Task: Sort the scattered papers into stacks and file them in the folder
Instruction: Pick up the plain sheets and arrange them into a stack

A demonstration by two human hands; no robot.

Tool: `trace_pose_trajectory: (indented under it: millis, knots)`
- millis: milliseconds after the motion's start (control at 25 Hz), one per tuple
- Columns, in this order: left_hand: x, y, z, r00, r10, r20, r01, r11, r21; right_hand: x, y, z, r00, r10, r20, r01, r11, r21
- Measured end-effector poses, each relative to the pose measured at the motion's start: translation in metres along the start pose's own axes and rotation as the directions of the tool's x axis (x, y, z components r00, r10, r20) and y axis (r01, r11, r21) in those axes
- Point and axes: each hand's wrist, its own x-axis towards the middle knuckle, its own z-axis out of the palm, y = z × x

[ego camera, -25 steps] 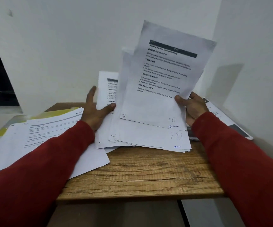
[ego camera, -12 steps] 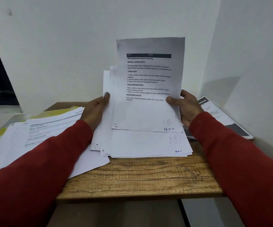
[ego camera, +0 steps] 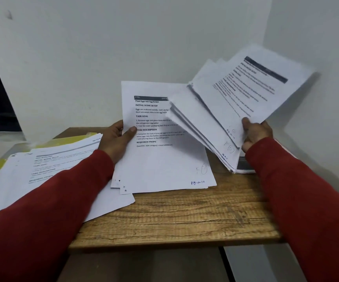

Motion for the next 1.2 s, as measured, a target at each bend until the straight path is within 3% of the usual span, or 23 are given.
trace_pose_trajectory:
  millis: [160,240,360,520,600,680,840,920,1080,1200]
  knots:
    - [0.000,0.001,-0.001,1.000,-0.021,-0.014,0.020,0.999,-0.028,-0.005,-0.001,0.005,0.998,0.014,0.058,-0.018,0.997,0.074]
    - [-0.001,0.003,0.001,1.000,-0.021,-0.016,0.020,0.999,-0.039,-0.012,-0.001,0.012,0.985,0.058,0.163,-0.070,0.995,0.069]
    - [-0.003,0.006,0.000,1.000,0.005,-0.029,-0.005,1.000,-0.022,-0.027,0.010,0.026,0.916,0.146,0.374,-0.147,0.989,-0.025]
    - [-0.006,0.010,0.000,0.992,0.030,-0.125,-0.022,0.998,0.060,-0.045,0.029,0.036,0.809,0.185,0.558,-0.100,0.979,-0.179]
    - [-0.007,0.011,-0.001,0.987,0.050,-0.153,-0.034,0.994,0.102,-0.044,0.028,0.037,0.819,0.151,0.553,-0.060,0.982,-0.179]
    - [-0.008,0.011,-0.002,0.986,0.073,-0.147,-0.058,0.992,0.110,-0.034,0.021,0.034,0.883,0.097,0.460,-0.044,0.991,-0.125]
    - [-0.010,0.008,-0.003,0.987,0.156,-0.045,-0.144,0.970,0.198,-0.015,0.014,0.021,0.937,0.065,0.344,-0.050,0.997,-0.052]
    - [-0.008,0.006,0.000,0.988,0.152,-0.013,-0.144,0.959,0.245,-0.020,0.015,0.021,0.929,0.101,0.356,-0.074,0.993,-0.089]
    - [-0.008,0.010,0.005,0.999,-0.025,-0.033,0.028,0.996,0.085,-0.036,0.018,0.030,0.881,0.143,0.450,-0.107,0.989,-0.106]
    - [-0.010,0.011,0.002,0.998,0.064,0.009,-0.064,0.996,0.064,-0.042,0.019,0.031,0.838,0.181,0.515,-0.136,0.983,-0.125]
